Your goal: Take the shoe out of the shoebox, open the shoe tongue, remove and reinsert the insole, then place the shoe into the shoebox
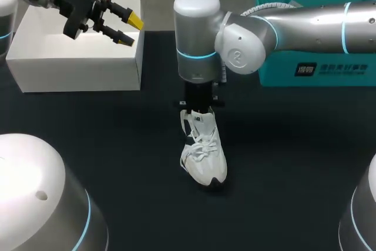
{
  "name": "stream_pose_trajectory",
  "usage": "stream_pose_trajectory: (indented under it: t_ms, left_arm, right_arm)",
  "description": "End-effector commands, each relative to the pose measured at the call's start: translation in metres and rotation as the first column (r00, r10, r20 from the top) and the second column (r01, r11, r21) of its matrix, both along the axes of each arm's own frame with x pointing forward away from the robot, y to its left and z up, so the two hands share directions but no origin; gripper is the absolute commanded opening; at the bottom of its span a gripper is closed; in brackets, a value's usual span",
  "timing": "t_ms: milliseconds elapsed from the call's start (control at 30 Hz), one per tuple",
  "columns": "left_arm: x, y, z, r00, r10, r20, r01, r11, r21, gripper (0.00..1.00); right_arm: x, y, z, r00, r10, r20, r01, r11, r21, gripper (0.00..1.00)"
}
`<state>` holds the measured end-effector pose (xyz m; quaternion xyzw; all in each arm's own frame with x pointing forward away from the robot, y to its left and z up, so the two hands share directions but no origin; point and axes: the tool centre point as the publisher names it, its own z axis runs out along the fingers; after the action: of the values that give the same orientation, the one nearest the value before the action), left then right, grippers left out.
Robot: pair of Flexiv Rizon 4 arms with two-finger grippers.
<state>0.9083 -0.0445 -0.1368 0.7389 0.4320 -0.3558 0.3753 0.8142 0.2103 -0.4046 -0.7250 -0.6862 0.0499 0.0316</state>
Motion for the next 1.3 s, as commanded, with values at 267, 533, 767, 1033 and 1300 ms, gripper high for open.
stream_pose_trajectory:
  t_ms: [267, 533, 767, 1033, 1300]
  left_arm:
    - [-0.001, 0.001, 0.000, 1.000, 0.000, 0.001, 0.000, 1.000, 0.002, 1.00]
    - [-0.001, 0.001, 0.000, 1.000, 0.000, 0.001, 0.000, 1.000, 0.002, 1.00]
    - [-0.001, 0.001, 0.000, 1.000, 0.000, 0.001, 0.000, 1.000, 0.002, 1.00]
    - [-0.001, 0.001, 0.000, 1.000, 0.000, 0.001, 0.000, 1.000, 0.002, 1.00]
    - [-0.001, 0.001, 0.000, 1.000, 0.000, 0.001, 0.000, 1.000, 0.002, 1.00]
  right_arm:
    - [0.010, -0.004, 0.036, 0.996, 0.004, 0.092, 0.003, 0.997, -0.078, 0.00]
    - [0.018, -0.009, 0.010, 0.996, 0.001, 0.091, 0.008, 0.995, -0.099, 0.00]
    - [0.019, -0.006, -0.008, 0.998, -0.008, 0.067, 0.013, 0.997, -0.073, 0.00]
    - [0.020, -0.008, 0.014, 0.994, -0.003, 0.107, 0.012, 0.996, -0.084, 0.00]
    - [0.040, -0.010, 0.041, 0.982, 0.028, 0.189, -0.008, 0.994, -0.107, 0.00]
